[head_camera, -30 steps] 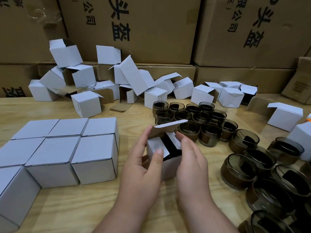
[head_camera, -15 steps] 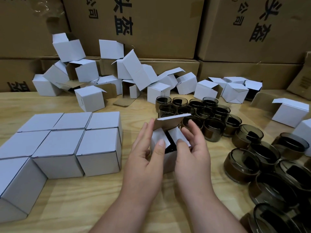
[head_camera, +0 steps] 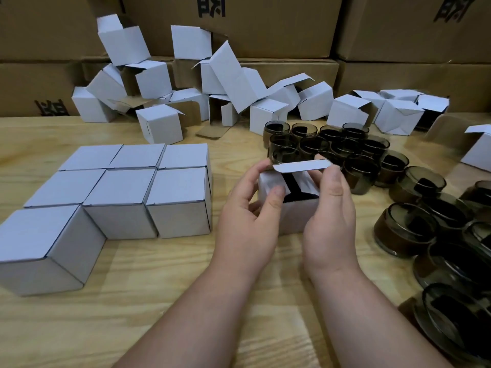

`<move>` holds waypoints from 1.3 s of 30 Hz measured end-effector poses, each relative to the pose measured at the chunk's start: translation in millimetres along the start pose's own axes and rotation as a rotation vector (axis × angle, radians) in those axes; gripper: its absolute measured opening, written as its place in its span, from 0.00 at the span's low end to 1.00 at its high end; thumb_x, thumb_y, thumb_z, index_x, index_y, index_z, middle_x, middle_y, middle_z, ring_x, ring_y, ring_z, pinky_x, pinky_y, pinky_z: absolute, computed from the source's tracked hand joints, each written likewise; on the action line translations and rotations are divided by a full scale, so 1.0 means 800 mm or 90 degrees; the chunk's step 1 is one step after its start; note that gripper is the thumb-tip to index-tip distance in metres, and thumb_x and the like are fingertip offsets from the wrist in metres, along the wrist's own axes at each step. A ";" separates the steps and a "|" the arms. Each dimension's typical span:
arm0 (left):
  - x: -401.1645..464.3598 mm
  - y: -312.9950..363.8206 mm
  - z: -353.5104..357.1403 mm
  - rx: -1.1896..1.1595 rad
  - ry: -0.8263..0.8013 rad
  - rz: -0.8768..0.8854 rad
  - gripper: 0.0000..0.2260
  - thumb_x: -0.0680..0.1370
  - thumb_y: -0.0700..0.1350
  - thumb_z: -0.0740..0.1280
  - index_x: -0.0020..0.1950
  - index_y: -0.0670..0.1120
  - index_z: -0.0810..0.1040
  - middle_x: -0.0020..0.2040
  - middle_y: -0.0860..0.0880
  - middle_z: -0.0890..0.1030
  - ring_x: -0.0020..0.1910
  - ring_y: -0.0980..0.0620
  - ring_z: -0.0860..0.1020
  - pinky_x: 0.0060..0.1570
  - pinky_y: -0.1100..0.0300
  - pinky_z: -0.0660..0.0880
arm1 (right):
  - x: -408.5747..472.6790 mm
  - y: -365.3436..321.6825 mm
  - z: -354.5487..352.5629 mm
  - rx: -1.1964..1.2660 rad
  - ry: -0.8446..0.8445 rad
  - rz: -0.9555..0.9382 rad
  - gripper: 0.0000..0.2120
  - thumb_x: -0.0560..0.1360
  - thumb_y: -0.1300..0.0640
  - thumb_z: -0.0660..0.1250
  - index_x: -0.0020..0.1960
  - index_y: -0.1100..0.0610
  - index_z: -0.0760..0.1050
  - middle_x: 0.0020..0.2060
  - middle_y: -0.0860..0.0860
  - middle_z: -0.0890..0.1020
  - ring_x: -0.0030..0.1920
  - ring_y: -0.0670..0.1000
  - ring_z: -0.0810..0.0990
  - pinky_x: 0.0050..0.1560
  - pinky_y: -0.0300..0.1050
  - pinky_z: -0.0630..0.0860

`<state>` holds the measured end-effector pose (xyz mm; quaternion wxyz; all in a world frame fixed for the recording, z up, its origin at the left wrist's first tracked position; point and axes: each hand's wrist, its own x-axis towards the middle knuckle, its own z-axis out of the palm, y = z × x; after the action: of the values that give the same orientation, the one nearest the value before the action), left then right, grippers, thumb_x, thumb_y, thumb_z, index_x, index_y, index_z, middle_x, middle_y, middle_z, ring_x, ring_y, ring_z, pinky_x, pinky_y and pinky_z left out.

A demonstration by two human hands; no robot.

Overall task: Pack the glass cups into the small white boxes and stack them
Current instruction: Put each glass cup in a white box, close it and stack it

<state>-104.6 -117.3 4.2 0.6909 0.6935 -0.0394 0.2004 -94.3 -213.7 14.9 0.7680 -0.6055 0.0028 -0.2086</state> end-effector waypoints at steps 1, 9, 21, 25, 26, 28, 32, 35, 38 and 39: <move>-0.001 0.001 0.000 -0.009 -0.005 -0.006 0.17 0.75 0.52 0.69 0.62 0.66 0.76 0.60 0.64 0.82 0.57 0.68 0.80 0.56 0.66 0.76 | 0.000 0.000 0.000 0.000 0.001 -0.005 0.30 0.72 0.31 0.58 0.65 0.48 0.77 0.58 0.47 0.84 0.59 0.45 0.81 0.57 0.39 0.77; -0.005 0.000 -0.003 -0.063 0.001 -0.026 0.19 0.68 0.64 0.72 0.58 0.64 0.79 0.59 0.57 0.84 0.56 0.62 0.82 0.52 0.67 0.77 | 0.006 0.006 -0.004 0.017 0.028 0.017 0.13 0.76 0.40 0.62 0.51 0.47 0.79 0.41 0.40 0.83 0.43 0.41 0.80 0.43 0.37 0.75; -0.002 0.001 0.000 -0.053 0.029 -0.023 0.11 0.72 0.60 0.72 0.54 0.68 0.80 0.53 0.58 0.85 0.45 0.63 0.84 0.43 0.69 0.77 | 0.010 0.011 -0.005 -0.053 0.058 0.016 0.08 0.83 0.46 0.62 0.52 0.47 0.79 0.40 0.33 0.81 0.41 0.33 0.78 0.39 0.27 0.72; -0.002 0.003 0.000 -0.045 0.017 -0.001 0.10 0.76 0.53 0.70 0.52 0.69 0.80 0.55 0.60 0.84 0.47 0.64 0.83 0.44 0.69 0.77 | 0.009 0.010 -0.003 -0.060 0.061 0.024 0.08 0.82 0.45 0.61 0.51 0.45 0.78 0.40 0.33 0.82 0.41 0.34 0.78 0.38 0.28 0.72; -0.002 0.003 0.001 -0.039 0.014 0.003 0.09 0.76 0.53 0.70 0.51 0.68 0.79 0.55 0.64 0.83 0.48 0.64 0.82 0.44 0.70 0.76 | 0.009 0.010 -0.003 -0.057 0.061 0.032 0.08 0.81 0.45 0.61 0.51 0.45 0.78 0.41 0.33 0.82 0.41 0.34 0.78 0.38 0.29 0.73; -0.003 0.003 0.001 -0.034 0.008 -0.002 0.08 0.75 0.52 0.70 0.49 0.67 0.79 0.57 0.70 0.80 0.52 0.64 0.82 0.47 0.69 0.76 | 0.010 0.011 -0.004 -0.045 0.064 0.051 0.08 0.81 0.45 0.61 0.50 0.44 0.78 0.41 0.33 0.82 0.40 0.34 0.79 0.38 0.32 0.74; -0.005 0.004 -0.001 -0.022 -0.003 0.003 0.08 0.74 0.51 0.70 0.47 0.64 0.77 0.62 0.71 0.77 0.56 0.70 0.79 0.49 0.68 0.76 | 0.012 0.011 -0.005 -0.044 0.075 0.066 0.09 0.75 0.47 0.60 0.48 0.45 0.78 0.39 0.32 0.82 0.38 0.34 0.78 0.35 0.32 0.72; -0.006 0.005 0.000 -0.019 0.000 -0.002 0.07 0.73 0.50 0.70 0.45 0.63 0.76 0.66 0.67 0.75 0.55 0.71 0.79 0.46 0.69 0.75 | 0.013 0.011 -0.006 -0.047 0.077 0.059 0.10 0.72 0.51 0.59 0.47 0.47 0.78 0.35 0.32 0.81 0.35 0.33 0.77 0.31 0.29 0.70; -0.006 0.005 -0.001 -0.021 0.000 -0.008 0.06 0.72 0.52 0.71 0.45 0.63 0.77 0.67 0.67 0.75 0.60 0.67 0.78 0.49 0.66 0.75 | 0.014 0.012 -0.007 -0.054 0.078 0.060 0.11 0.71 0.53 0.58 0.48 0.48 0.78 0.33 0.33 0.80 0.34 0.33 0.76 0.29 0.29 0.69; -0.006 0.006 -0.001 -0.022 0.002 -0.009 0.05 0.72 0.53 0.71 0.45 0.63 0.77 0.67 0.67 0.75 0.62 0.65 0.78 0.50 0.65 0.74 | 0.014 0.012 -0.008 -0.056 0.080 0.064 0.11 0.71 0.53 0.58 0.48 0.48 0.78 0.33 0.33 0.80 0.33 0.33 0.75 0.29 0.29 0.69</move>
<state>-110.6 -117.5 6.7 0.7043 0.6815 -0.0368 0.1957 -82.8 -221.4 7.1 0.7483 -0.6238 0.0902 -0.2070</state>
